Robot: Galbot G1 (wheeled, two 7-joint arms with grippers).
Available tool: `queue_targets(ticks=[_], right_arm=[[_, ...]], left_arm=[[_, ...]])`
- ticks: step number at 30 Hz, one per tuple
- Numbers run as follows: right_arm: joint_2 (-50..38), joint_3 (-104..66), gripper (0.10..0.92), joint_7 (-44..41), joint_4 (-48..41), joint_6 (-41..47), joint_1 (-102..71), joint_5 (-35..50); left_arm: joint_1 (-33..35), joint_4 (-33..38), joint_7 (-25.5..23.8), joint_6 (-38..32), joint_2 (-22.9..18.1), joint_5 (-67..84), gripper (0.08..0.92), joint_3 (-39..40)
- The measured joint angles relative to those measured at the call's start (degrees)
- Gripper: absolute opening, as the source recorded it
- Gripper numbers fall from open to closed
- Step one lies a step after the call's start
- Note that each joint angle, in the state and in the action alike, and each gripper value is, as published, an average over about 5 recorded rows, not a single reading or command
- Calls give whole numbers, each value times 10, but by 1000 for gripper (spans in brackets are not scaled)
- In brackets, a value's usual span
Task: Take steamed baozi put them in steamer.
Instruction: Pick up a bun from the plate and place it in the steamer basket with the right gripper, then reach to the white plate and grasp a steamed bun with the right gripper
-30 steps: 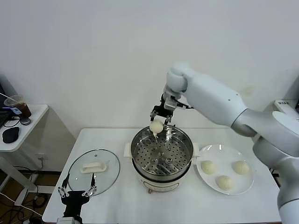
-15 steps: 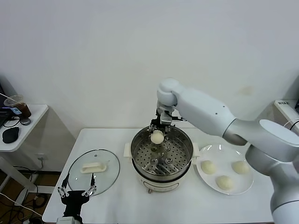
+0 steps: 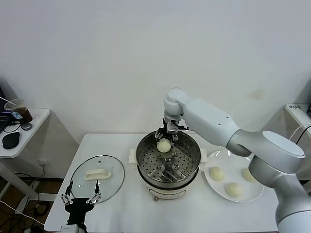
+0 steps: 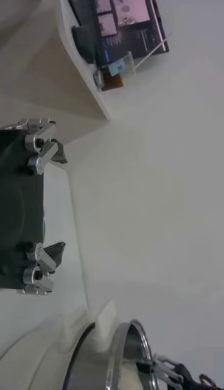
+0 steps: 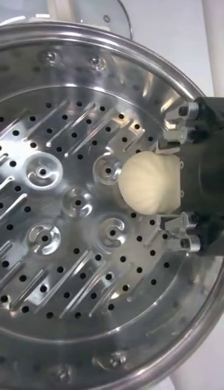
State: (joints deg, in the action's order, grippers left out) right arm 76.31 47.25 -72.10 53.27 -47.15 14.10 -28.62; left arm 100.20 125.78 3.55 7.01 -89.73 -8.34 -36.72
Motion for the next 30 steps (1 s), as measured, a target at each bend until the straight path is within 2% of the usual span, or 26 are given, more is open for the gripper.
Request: queue_targets(ticks=[5,13,22,30], right_arm=[[-6,8,814,-3,2,5,9,27],[-40,30,823,-21,39,80,54,131],[-127,52,823,-28,86,292,129,297],[-241,51,823,-39,143,506,147,355]], left_arm=[[0,0,-1,0,0,0,823,0],[5,6,-3,2,-2,-1,823,3],[2,6,-10,8,0,2,823,5],[-1,12,-16,16,9,12,823,3]])
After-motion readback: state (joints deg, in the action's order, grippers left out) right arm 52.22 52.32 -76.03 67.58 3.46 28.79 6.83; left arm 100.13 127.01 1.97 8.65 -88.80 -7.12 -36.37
